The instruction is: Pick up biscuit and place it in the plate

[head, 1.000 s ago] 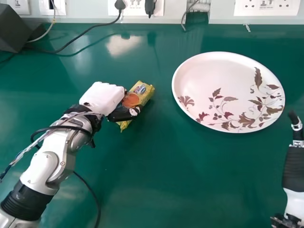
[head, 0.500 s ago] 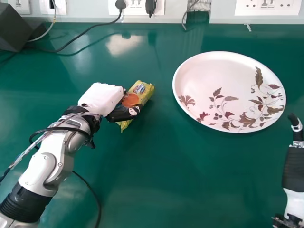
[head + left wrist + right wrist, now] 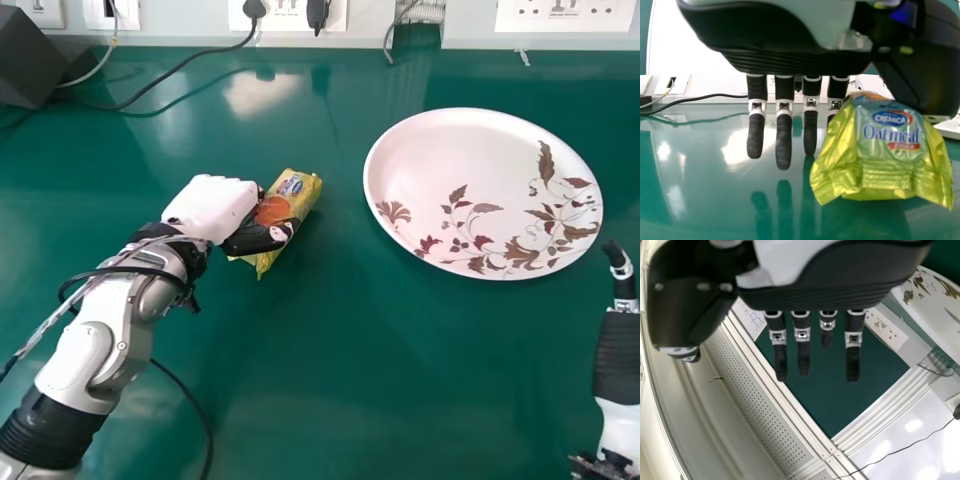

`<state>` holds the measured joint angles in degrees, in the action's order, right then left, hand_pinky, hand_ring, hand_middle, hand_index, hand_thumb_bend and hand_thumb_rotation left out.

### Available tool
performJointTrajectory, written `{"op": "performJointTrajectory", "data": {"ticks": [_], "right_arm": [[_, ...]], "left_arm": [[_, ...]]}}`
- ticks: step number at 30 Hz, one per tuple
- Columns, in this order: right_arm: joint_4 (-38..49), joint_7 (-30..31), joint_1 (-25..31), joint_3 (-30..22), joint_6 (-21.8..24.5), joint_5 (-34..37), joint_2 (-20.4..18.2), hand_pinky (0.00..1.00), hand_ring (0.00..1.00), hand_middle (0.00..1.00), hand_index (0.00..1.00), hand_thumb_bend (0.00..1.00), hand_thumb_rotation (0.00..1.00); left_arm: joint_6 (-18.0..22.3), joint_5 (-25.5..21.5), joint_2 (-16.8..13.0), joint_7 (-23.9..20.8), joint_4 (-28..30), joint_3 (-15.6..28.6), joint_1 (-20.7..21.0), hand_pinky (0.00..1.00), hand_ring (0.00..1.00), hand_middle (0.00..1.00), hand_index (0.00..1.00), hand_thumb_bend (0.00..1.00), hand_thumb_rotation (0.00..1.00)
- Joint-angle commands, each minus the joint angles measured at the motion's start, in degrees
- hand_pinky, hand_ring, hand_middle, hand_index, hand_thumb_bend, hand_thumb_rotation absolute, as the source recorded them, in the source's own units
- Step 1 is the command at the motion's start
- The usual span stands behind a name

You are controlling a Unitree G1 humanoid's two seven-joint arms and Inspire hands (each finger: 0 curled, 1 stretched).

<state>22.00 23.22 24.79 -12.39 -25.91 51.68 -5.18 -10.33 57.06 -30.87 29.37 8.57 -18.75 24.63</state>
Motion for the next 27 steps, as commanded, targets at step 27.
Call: {"op": "performJointTrajectory", "data": {"ticks": [27], "right_arm": [[0.4,-1.1,-1.0,0.1,-0.8,-0.4,-2.7,0.56,0.75,0.76,0.73,0.82,0.11]], "left_arm": [[1.7,-5.6,-3.4,1.5,3.7,4.2,0.8,0.36,0.43,0.5,0.49,0.51,0.0]]}}
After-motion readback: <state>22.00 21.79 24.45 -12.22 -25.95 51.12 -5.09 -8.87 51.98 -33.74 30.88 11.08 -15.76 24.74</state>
